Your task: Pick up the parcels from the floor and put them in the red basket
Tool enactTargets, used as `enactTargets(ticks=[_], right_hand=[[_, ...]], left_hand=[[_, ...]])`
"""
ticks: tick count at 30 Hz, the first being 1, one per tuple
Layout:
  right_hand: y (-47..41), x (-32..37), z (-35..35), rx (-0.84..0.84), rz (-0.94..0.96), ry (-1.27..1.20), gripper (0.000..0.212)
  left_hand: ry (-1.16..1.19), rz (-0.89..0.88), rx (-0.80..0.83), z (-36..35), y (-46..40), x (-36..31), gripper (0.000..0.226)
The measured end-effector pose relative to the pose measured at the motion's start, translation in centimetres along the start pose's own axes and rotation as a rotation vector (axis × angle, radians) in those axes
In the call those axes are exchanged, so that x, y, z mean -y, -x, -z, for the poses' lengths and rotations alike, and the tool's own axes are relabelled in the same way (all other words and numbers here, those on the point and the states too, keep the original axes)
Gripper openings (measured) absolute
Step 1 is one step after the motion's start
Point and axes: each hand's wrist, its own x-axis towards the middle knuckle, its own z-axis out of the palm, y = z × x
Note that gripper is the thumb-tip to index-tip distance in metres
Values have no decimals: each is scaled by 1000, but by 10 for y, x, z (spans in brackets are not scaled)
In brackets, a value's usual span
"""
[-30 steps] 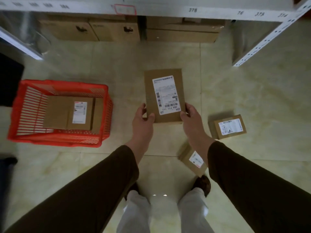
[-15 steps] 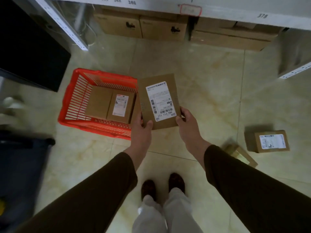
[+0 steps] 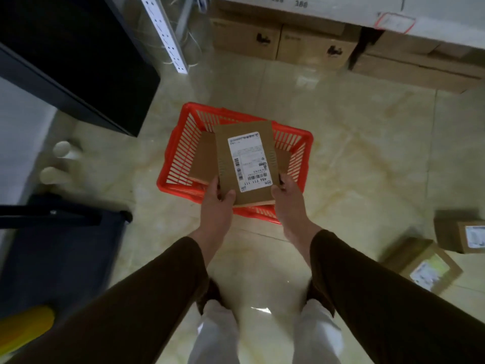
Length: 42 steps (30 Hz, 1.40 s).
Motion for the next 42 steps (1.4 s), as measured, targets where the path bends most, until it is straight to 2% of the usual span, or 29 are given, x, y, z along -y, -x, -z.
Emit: enactTargets(ticks=[6, 14, 16, 19, 21, 23, 33, 39, 41, 42], right_hand=[[-10, -1, -44, -35, -89, -17, 41], [-59, 6, -71, -29, -73, 185, 39], [-71, 9, -75, -6, -36, 216, 46], [-88, 13, -84, 37, 15, 237, 69], [-98, 14, -91, 75, -3, 270, 83], [-105, 15, -97, 99, -51, 319, 88], [-125, 5, -122, 63, -65, 262, 87], [-132, -4, -128, 124, -119, 144, 120], [-135, -4, -124, 108, -134, 87, 114], [-136, -4, -123, 92, -134, 75, 104]], left_hand=[[-70, 60, 108, 40, -38, 4, 54], [-57, 139, 180, 45, -93, 0, 54], [-65, 166, 180, 46, -109, 3, 54], [-55, 214, 198, 52, -130, 5, 55], [-54, 243, 238, 60, -143, 7, 58], [-72, 255, 282, 65, -154, 9, 59], [-247, 241, 340, 89, -212, 19, 53], [-393, 165, 345, 98, -235, 22, 53], [-418, 161, 364, 99, -239, 23, 51], [-434, 157, 368, 99, -240, 23, 50]])
